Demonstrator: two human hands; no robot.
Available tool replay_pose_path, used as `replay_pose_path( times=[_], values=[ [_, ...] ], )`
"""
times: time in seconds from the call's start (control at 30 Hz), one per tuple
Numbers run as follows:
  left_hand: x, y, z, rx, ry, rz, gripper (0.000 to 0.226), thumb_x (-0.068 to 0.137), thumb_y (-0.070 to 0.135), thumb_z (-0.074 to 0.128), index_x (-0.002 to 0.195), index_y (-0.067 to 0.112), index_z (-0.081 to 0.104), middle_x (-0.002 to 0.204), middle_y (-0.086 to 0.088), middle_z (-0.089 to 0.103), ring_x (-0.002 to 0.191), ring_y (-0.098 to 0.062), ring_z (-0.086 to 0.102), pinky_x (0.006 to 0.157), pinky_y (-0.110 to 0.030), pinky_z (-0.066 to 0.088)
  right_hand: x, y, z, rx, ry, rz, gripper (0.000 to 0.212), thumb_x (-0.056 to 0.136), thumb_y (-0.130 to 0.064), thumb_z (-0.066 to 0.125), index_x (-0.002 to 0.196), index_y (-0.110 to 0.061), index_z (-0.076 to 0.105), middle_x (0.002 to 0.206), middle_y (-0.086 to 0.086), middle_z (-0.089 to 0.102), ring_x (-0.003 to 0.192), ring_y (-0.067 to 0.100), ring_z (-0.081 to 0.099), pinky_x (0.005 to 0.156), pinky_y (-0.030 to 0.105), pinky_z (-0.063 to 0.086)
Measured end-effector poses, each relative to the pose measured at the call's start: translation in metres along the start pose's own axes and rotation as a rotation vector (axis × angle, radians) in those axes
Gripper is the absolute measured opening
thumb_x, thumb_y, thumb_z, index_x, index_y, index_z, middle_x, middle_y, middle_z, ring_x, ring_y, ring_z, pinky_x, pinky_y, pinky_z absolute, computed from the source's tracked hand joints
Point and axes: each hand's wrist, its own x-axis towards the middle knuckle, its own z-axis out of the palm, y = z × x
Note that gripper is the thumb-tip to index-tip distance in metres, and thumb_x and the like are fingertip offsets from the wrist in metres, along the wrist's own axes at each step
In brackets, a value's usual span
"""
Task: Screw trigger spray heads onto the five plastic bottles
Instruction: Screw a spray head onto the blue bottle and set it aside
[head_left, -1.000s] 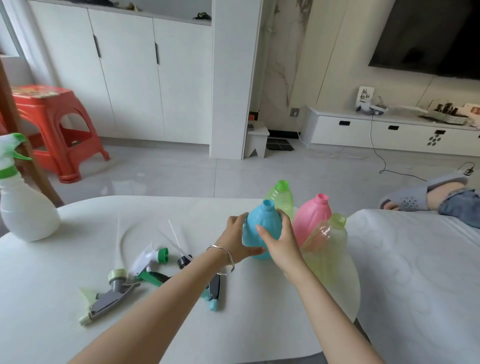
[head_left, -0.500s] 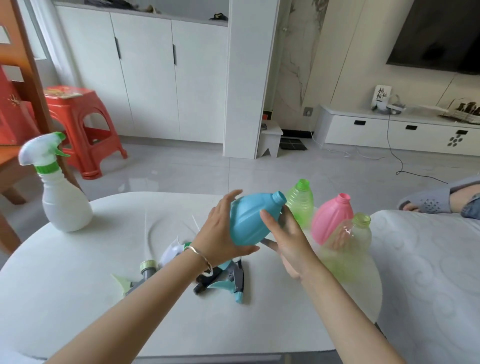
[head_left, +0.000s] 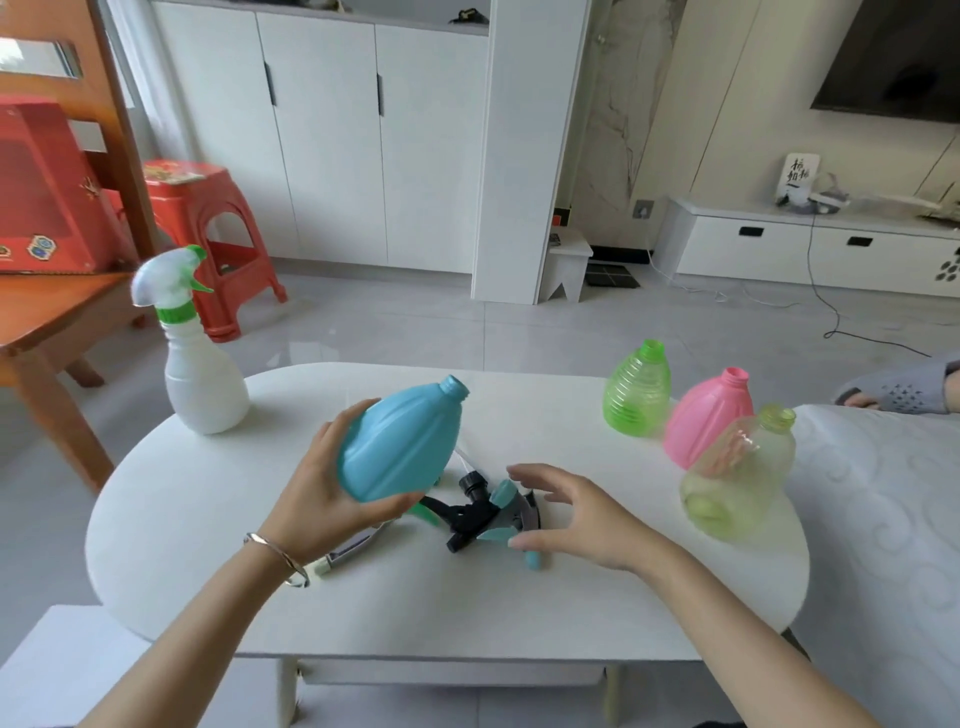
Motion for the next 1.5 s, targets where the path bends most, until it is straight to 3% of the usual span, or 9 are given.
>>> replay_pose_path(
  times=[0.13,0.27,0.6,0.73,0.83,1.0,1.17,1.3,1.5],
  values=[
    [0.000,-0.002,0.000,-0.048,-0.002,-0.030,0.092,0.049,0.052,0.079,0.131,0.036,0.040,0.124,0.001,0.053,0.113,-0.018,0.053,0.097,-0.042,0.048,0.005,0.011,0.004,-0.072,0.024,0.051,0.075,0.066,-0.033,0.084,0.132,-0.030,0.048,0.132,-0.013,0.054,0.125,0.000,0.045,0.101,0.011,0.031],
    [0.000,-0.003,0.000,-0.092,0.024,-0.048,0.091,0.048,0.053,0.079,0.129,0.035,0.042,0.122,0.003,0.054,0.111,-0.018,0.054,0.095,-0.042,0.049,0.011,0.018,0.004,-0.189,0.175,0.079,0.056,0.070,-0.045,0.078,0.120,-0.028,0.059,0.119,-0.010,0.056,0.118,0.005,0.041,0.101,0.020,0.030],
    [-0.006,-0.007,0.003,-0.107,0.021,-0.067,0.096,0.046,0.053,0.079,0.131,0.032,0.040,0.123,0.001,0.053,0.111,-0.020,0.054,0.096,-0.043,0.049,0.016,0.023,0.013,-0.080,0.128,0.194,0.035,0.070,-0.036,0.080,0.097,-0.029,0.058,0.111,0.002,0.058,0.107,0.018,0.047,0.094,0.030,0.037],
    [-0.005,-0.013,0.001,-0.094,0.036,-0.064,0.094,0.050,0.044,0.083,0.131,0.030,0.040,0.124,0.000,0.052,0.111,-0.019,0.054,0.096,-0.041,0.049,0.015,0.017,0.019,0.078,0.107,0.262,0.044,0.069,-0.027,0.083,0.098,-0.023,0.049,0.097,0.005,0.058,0.081,0.016,0.051,0.076,0.027,0.042],
    [-0.006,-0.016,-0.001,-0.108,0.030,-0.077,0.096,0.046,0.052,0.081,0.130,0.033,0.039,0.120,0.004,0.053,0.106,-0.015,0.056,0.088,-0.034,0.051,0.015,0.012,0.023,0.290,0.173,0.286,0.046,0.067,-0.011,0.084,0.098,-0.014,0.050,0.083,0.005,0.059,0.069,0.014,0.054,0.064,0.021,0.042],
    [-0.005,-0.016,-0.007,-0.154,0.053,-0.124,0.093,0.038,0.056,0.081,0.118,0.041,0.035,0.110,0.019,0.051,0.091,0.000,0.059,0.062,-0.023,0.056,0.017,-0.007,0.012,0.752,0.316,0.240,0.008,0.077,-0.011,0.073,0.082,-0.009,0.067,0.073,0.003,0.069,0.065,0.009,0.062,0.059,0.015,0.048],
    [-0.001,-0.023,-0.020,-0.133,0.026,-0.148,0.095,0.037,0.057,0.082,0.118,0.041,0.036,0.112,0.009,0.051,0.093,-0.011,0.061,0.062,-0.022,0.057,0.020,-0.021,-0.016,1.004,0.602,0.116,0.006,0.088,-0.016,0.062,0.083,-0.014,0.059,0.076,-0.002,0.072,0.075,0.012,0.071,0.073,0.026,0.058],
    [-0.002,-0.027,-0.023,-0.134,-0.019,-0.175,0.095,0.037,0.056,0.083,0.119,0.039,0.038,0.111,0.003,0.053,0.090,-0.016,0.063,0.058,-0.023,0.058,0.021,-0.031,-0.034,1.081,0.720,-0.017,0.005,0.092,-0.019,0.057,0.089,-0.015,0.057,0.078,-0.004,0.075,0.075,0.011,0.073,0.071,0.024,0.059],
    [-0.002,-0.031,-0.025,-0.143,-0.033,-0.183,0.093,0.039,0.056,0.082,0.119,0.039,0.038,0.111,0.004,0.053,0.090,-0.016,0.063,0.058,-0.023,0.058,0.023,-0.036,-0.036,0.985,0.601,-0.004,0.004,0.086,-0.022,0.064,0.088,-0.019,0.065,0.077,-0.005,0.075,0.070,0.012,0.072,0.063,0.021,0.056]
  ],
)
